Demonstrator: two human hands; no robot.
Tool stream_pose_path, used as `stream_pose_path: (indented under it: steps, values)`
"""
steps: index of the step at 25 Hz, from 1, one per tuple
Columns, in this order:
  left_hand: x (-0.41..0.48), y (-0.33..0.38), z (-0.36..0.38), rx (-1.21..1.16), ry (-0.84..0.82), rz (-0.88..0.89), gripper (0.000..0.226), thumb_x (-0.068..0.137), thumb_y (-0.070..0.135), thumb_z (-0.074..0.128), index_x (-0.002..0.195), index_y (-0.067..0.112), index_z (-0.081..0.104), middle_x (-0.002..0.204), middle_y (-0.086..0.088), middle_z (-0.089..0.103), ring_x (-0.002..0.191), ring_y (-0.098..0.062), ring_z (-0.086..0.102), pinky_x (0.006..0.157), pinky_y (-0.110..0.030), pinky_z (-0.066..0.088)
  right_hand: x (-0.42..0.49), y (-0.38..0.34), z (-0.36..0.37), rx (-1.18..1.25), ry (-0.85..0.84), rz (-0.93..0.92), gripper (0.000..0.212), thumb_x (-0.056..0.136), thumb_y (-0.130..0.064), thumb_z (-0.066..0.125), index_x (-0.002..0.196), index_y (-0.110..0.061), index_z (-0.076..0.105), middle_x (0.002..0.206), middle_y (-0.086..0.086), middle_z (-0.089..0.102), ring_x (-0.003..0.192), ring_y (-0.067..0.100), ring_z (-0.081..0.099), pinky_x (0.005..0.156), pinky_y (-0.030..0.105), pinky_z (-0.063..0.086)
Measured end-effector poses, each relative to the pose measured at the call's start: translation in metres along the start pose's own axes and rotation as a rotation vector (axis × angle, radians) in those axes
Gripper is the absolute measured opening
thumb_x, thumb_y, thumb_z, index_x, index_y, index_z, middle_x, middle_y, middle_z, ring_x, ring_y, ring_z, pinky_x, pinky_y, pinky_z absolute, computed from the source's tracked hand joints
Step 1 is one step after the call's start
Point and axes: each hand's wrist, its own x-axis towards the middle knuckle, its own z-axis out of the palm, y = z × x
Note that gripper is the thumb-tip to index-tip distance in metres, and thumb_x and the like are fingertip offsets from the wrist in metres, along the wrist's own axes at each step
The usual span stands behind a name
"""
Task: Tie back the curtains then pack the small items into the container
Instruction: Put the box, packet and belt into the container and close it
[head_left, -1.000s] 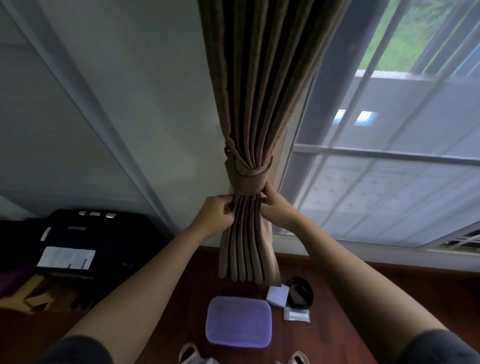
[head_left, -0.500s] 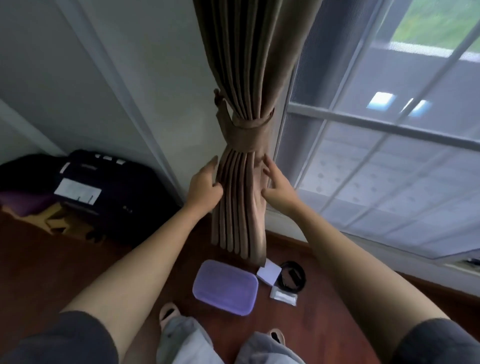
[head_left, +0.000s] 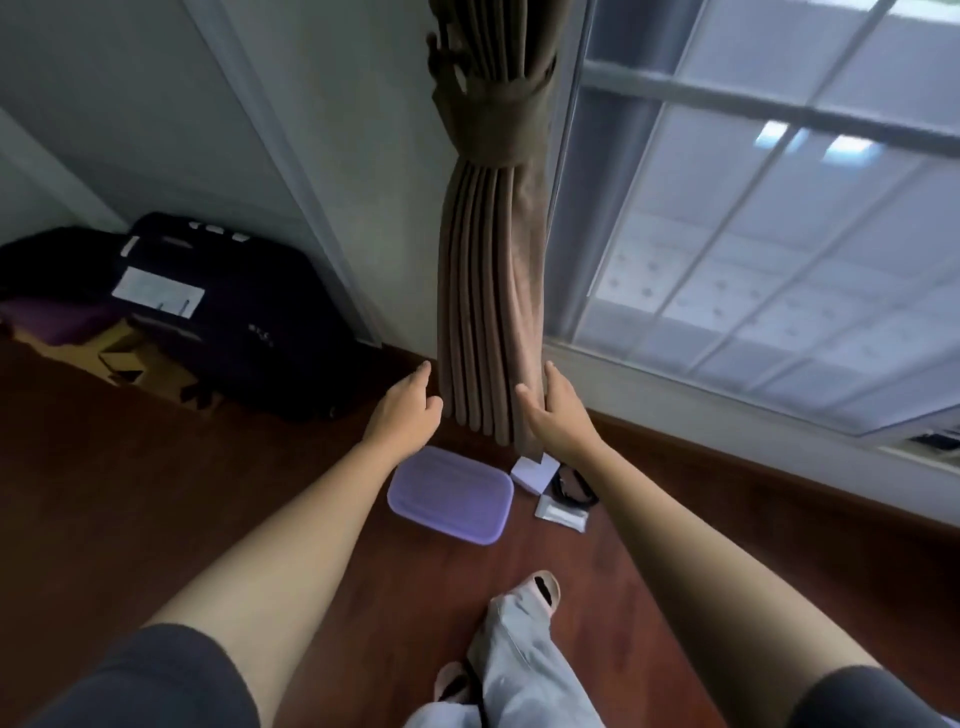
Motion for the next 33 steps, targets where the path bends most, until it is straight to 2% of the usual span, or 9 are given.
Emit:
stream_pose_path:
  steps: [6, 11, 15, 20, 22, 25, 28, 30, 33]
  values:
    - [-0.017, -0.071, 0.095, 0.19, -0.109, 0.064, 0.057, 0.099, 0.026, 0.032, 0.15, 0.008, 0.015, 0.158, -0.009, 0.016, 0.146, -0.022, 0.014, 0.115, -0.035, 0.017, -0.028, 0.09, 0.087, -0.188, 0.015, 0.166, 0.072, 0.096, -0.049, 0.036, 0.149, -0.005, 0.013, 0.158, 0.012, 0.013, 0.146, 0.021, 0.009, 0.116, 0.038, 0.016]
    - [0.002, -0.146, 0.19, 0.254, -0.15, -0.008, 0.06, 0.1, 0.033, 0.03, 0.151, 0.007, 0.01, 0.16, -0.007, 0.009, 0.147, -0.02, 0.009, 0.116, -0.033, 0.014, -0.01, 0.162, 0.162, -0.262, 0.019, 0.129, 0.071, 0.096, -0.049, 0.035, 0.149, -0.007, 0.012, 0.159, 0.01, 0.01, 0.146, 0.021, 0.008, 0.115, 0.039, 0.016]
    - [0.053, -0.213, 0.283, 0.32, -0.153, -0.007, 0.062, 0.1, 0.035, 0.029, 0.15, 0.006, 0.007, 0.16, -0.009, 0.006, 0.147, -0.021, 0.007, 0.116, -0.035, 0.014, 0.042, 0.258, 0.224, -0.313, -0.001, 0.091, 0.073, 0.096, -0.049, 0.035, 0.148, -0.005, 0.011, 0.157, 0.013, 0.014, 0.145, 0.025, 0.012, 0.114, 0.038, 0.018]
    - [0.137, -0.301, 0.383, 0.379, -0.05, -0.045, 0.064, 0.1, 0.037, 0.031, 0.15, 0.003, 0.009, 0.158, -0.014, 0.011, 0.146, -0.028, 0.014, 0.117, -0.04, 0.019, 0.116, 0.368, 0.301, -0.287, -0.039, 0.126, 0.077, 0.094, -0.05, 0.041, 0.148, -0.005, 0.01, 0.153, 0.018, 0.022, 0.14, 0.032, 0.025, 0.11, 0.042, 0.027]
    - [0.172, -0.339, 0.412, 0.398, 0.042, -0.097, 0.067, 0.099, 0.038, 0.033, 0.149, 0.001, 0.011, 0.157, -0.018, 0.014, 0.144, -0.032, 0.017, 0.116, -0.043, 0.022, 0.15, 0.406, 0.331, -0.231, -0.053, 0.19, 0.08, 0.093, -0.051, 0.043, 0.147, -0.003, 0.011, 0.151, 0.021, 0.025, 0.137, 0.035, 0.028, 0.108, 0.043, 0.029]
    - [0.207, -0.393, 0.428, 0.432, 0.22, -0.202, 0.068, 0.098, 0.037, 0.034, 0.149, -0.001, 0.009, 0.157, -0.02, 0.01, 0.145, -0.035, 0.009, 0.114, -0.047, 0.019, 0.186, 0.445, 0.369, -0.084, -0.074, 0.266, 0.086, 0.09, -0.055, 0.046, 0.148, -0.004, 0.007, 0.15, 0.022, 0.025, 0.134, 0.037, 0.031, 0.105, 0.042, 0.031]
    - [0.224, -0.429, 0.427, 0.231, 0.293, -0.382, 0.068, 0.099, 0.036, 0.034, 0.149, 0.001, 0.005, 0.157, -0.022, 0.009, 0.144, -0.039, 0.009, 0.114, -0.049, 0.017, 0.199, 0.464, 0.389, 0.017, -0.164, 0.309, 0.094, 0.09, -0.056, 0.046, 0.148, -0.008, -0.011, 0.148, 0.019, 0.032, 0.128, 0.037, 0.043, 0.094, 0.035, 0.038]
    - [0.232, -0.44, 0.43, -0.025, 0.257, -0.49, 0.069, 0.098, 0.035, 0.037, 0.15, 0.003, 0.004, 0.153, -0.026, 0.019, 0.138, -0.044, 0.024, 0.11, -0.046, 0.025, 0.201, 0.47, 0.395, 0.033, -0.183, 0.279, 0.092, 0.093, -0.046, 0.047, 0.146, -0.008, -0.019, 0.14, 0.021, 0.045, 0.119, 0.039, 0.05, 0.09, 0.036, 0.042]
    - [0.226, -0.45, 0.428, -0.125, 0.236, -0.529, 0.067, 0.095, 0.038, 0.047, 0.146, 0.0, 0.024, 0.144, -0.028, 0.036, 0.127, -0.044, 0.04, 0.101, -0.043, 0.036, 0.195, 0.473, 0.391, 0.009, -0.164, 0.22, 0.086, 0.095, -0.041, 0.045, 0.147, -0.011, -0.016, 0.136, 0.022, 0.048, 0.115, 0.04, 0.053, 0.092, 0.043, 0.045]
